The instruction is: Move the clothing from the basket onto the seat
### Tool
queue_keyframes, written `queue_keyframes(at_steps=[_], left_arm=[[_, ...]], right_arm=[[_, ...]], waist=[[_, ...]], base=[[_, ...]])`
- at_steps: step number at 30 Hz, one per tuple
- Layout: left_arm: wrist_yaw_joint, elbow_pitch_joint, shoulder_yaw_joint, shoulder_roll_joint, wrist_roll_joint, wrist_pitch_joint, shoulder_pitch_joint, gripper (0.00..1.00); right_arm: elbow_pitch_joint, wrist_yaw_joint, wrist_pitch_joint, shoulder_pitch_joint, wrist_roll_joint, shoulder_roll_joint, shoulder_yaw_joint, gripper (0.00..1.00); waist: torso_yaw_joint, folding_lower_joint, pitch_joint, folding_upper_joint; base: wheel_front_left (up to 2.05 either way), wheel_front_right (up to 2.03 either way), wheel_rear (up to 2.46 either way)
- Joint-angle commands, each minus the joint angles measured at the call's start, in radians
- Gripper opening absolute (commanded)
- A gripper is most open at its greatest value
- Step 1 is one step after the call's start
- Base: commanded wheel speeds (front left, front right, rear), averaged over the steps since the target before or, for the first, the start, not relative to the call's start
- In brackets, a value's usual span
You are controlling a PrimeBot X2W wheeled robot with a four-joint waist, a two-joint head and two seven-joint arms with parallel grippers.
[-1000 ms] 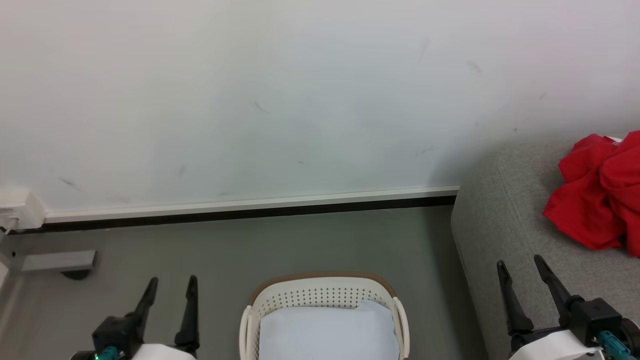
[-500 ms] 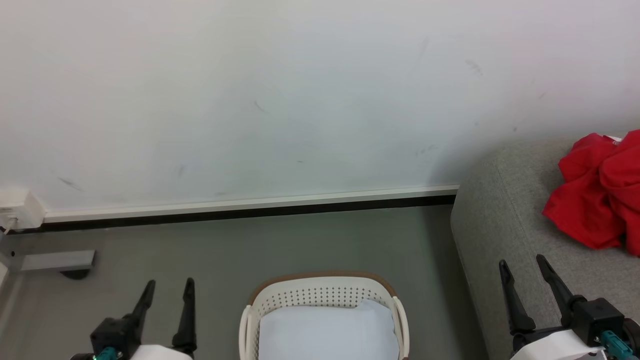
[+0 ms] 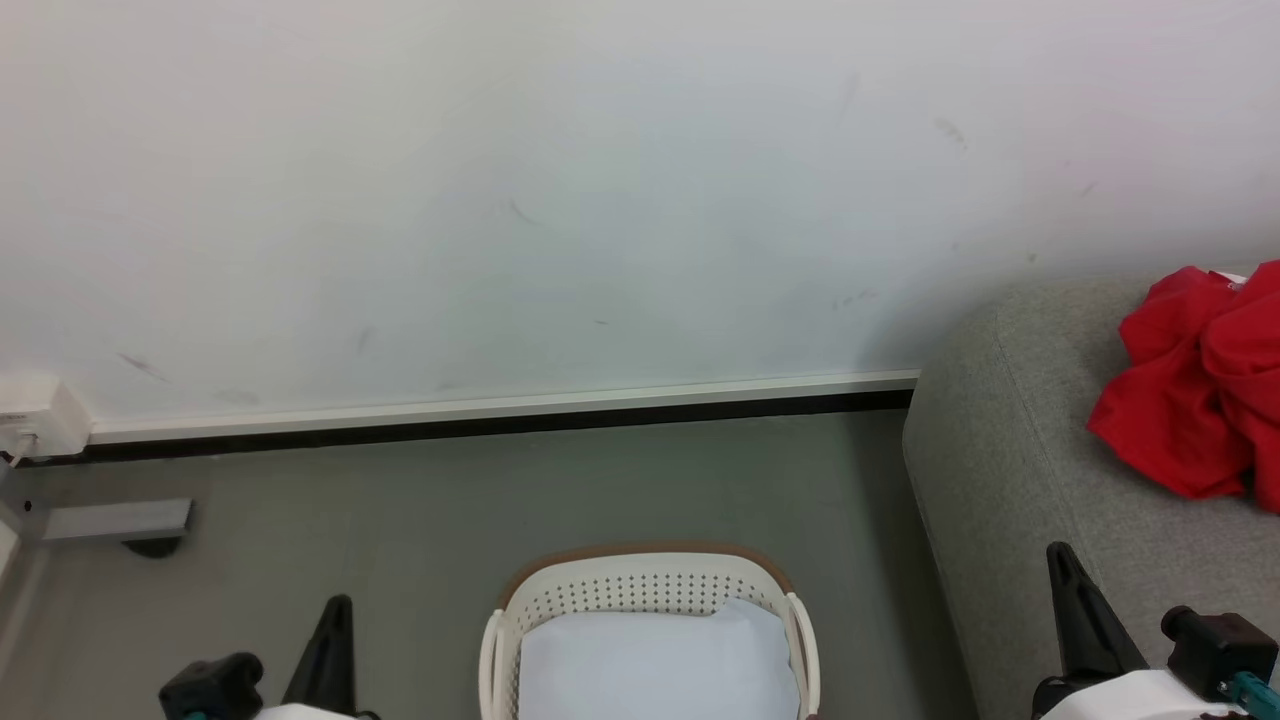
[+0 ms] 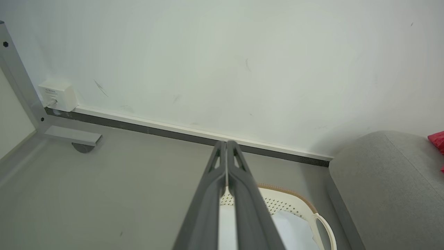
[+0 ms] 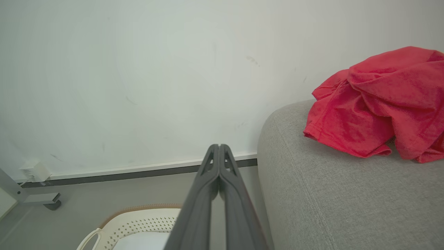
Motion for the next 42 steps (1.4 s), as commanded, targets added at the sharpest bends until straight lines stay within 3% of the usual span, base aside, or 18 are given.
queue_keyframes(at_steps=[1, 20, 42], left_arm=[[-0.004, -0.020, 0.008, 0.003, -0.044, 0.007, -0.026, 0.00], [-0.011, -0.072, 0.034, -0.009, -0.359, 0.081, -0.026, 0.00], [-0.020, -0.108, 0.064, -0.020, -0.634, 0.154, -0.031, 0.00]], right_arm=[[-0.023, 0.000, 0.009, -0.016, 0.042, -0.002, -0.010, 0.00], [-0.058, -0.001, 0.086, -0.007, 0.349, 0.009, -0.051, 0.00], [-0.085, -0.001, 0.158, -0.002, 0.621, 0.017, -0.091, 0.00]], waist=[[0.001, 0.0000, 0.000, 0.0000], [0.006, 0.0000, -0.001, 0.0000], [0.012, -0.0001, -0.003, 0.0000]], base=[[0.00, 0.00, 0.00], [0.00, 0.00, 0.00], [0.00, 0.00, 0.00]])
